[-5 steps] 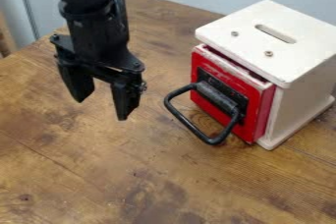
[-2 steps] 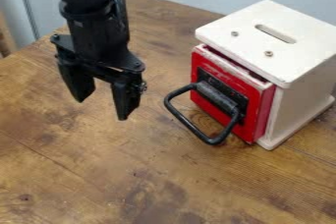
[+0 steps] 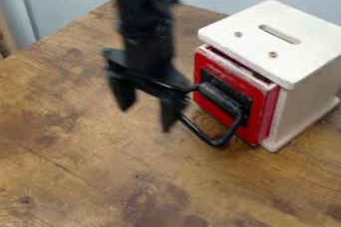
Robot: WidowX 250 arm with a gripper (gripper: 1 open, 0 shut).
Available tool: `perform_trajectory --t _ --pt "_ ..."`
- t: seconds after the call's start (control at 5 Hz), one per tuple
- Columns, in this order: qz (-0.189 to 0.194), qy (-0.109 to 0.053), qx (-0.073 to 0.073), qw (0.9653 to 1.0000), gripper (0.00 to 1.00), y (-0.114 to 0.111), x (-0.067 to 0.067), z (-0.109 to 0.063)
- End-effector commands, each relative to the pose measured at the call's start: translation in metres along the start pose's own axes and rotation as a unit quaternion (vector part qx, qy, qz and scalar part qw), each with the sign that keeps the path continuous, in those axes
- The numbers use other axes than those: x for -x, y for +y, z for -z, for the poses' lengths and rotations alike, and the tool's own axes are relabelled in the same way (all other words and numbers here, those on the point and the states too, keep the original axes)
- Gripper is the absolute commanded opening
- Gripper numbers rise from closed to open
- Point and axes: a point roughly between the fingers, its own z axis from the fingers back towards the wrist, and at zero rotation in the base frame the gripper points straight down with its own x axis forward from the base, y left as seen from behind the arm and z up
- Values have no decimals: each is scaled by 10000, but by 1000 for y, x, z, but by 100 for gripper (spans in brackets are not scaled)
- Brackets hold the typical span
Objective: Close the drawer
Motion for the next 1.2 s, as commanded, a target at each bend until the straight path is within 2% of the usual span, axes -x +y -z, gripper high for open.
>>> perform_trajectory --t 0.0,0.2,0.6,1.0 --pt "304 -406 5 9987 100 -24 -46 -11" --pt "288 -453 8 9986 100 -22 -67 -12" --pt "205 -396 24 9990 100 -21 -77 -9" --pt "123 -413 9 9991 100 -19 -83 -5"
